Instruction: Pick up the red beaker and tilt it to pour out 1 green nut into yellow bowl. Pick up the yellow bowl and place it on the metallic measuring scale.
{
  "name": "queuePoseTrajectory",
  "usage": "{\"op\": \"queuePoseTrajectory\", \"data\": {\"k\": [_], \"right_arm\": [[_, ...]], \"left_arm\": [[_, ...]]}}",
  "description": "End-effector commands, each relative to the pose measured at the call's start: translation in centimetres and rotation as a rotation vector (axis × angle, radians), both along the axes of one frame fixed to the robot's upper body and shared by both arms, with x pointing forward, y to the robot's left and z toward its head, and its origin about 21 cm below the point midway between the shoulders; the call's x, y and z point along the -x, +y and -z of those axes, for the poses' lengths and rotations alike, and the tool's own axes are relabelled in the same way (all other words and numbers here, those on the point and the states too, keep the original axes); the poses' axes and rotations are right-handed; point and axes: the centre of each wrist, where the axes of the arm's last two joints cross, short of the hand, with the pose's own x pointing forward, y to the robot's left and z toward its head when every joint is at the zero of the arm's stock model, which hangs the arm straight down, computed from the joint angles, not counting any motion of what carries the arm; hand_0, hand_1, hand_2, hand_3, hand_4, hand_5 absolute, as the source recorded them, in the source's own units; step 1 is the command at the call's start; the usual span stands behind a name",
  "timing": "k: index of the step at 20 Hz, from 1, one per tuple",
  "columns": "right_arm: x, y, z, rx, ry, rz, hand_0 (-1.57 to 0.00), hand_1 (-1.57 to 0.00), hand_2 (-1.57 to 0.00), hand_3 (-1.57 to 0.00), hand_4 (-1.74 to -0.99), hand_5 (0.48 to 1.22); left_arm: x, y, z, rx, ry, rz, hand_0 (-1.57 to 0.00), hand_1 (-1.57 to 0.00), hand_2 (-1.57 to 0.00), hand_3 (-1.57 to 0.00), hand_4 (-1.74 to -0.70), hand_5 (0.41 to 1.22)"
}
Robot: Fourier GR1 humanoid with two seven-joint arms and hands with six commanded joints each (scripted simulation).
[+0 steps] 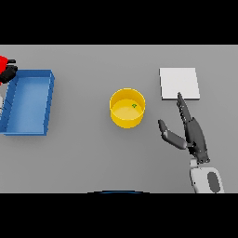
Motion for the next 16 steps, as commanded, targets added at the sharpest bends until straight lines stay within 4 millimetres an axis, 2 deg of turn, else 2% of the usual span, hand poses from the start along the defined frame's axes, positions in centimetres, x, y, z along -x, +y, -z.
{"op": "queuePoseTrajectory", "data": {"k": [1,3,4,5,6,7,8,10,13,16], "right_arm": [[-0.3,0.1,0.0,0.002,0.006,0.008,0.00,0.00,0.00,0.00,-1.167,0.675],[-0.2,0.0,-0.1,0.000,0.004,0.010,0.00,0.00,0.00,0.00,-1.157,0.671],[-0.1,0.3,0.0,-0.006,0.006,0.007,0.00,0.00,0.00,0.00,-1.155,0.669],[-0.1,0.5,0.3,-0.013,0.010,0.003,0.00,0.00,0.00,0.00,-1.155,0.670],[0.0,0.3,0.1,-0.009,0.006,0.008,0.00,0.00,0.00,0.00,-1.153,0.670],[-0.1,0.2,-0.2,-0.005,-0.001,0.008,0.00,0.00,0.00,0.00,-1.151,0.670],[0.1,0.0,0.0,-0.002,0.000,0.010,0.00,0.00,0.00,0.00,-1.149,0.670],[0.0,-0.1,-0.1,-0.014,0.002,0.007,0.00,0.00,0.00,0.00,-1.153,0.670],[-0.3,0.0,-0.1,-0.004,-0.001,0.006,0.00,0.00,0.00,0.00,-1.155,0.670],[-0.3,0.1,-0.1,0.023,-0.003,0.016,0.00,0.00,0.00,0.00,-1.158,0.665]], "left_arm": [[0.4,-0.4,0.0,0.007,0.010,-0.013,-1.57,-1.57,-1.57,-1.57,-1.74,1.050],[1.3,-0.9,0.3,0.024,0.018,-0.027,-1.57,-1.57,-1.57,-1.57,-1.74,0.925],[1.6,-0.9,-0.1,0.035,0.037,-0.038,-1.57,-1.57,-1.57,-1.57,-1.66,0.868],[1.9,-1.0,-0.5,0.036,0.045,-0.028,-1.57,-1.57,-1.53,-1.53,-1.52,0.818],[2.4,-1.0,-0.7,0.035,0.050,0.037,-1.47,-1.34,-1.28,-1.32,-1.37,0.774],[2.9,-0.9,-0.8,0.052,0.070,0.078,-1.17,-1.07,-1.02,-1.05,-1.23,0.737],[3.1,-0.8,-1.1,0.088,0.081,0.121,-0.94,-0.86,-0.82,-0.84,-1.13,0.705],[3.3,-0.5,-1.9,0.101,0.119,0.153,-0.60,-0.55,-0.52,-0.54,-0.98,0.664],[3.3,-1.0,-1.3,0.030,0.195,0.181,-0.31,-0.28,-0.27,-0.28,-0.84,0.632],[3.2,-0.6,-0.7,-0.032,0.209,0.162,-0.16,-0.14,-0.14,-0.14,-0.80,0.627]]}}
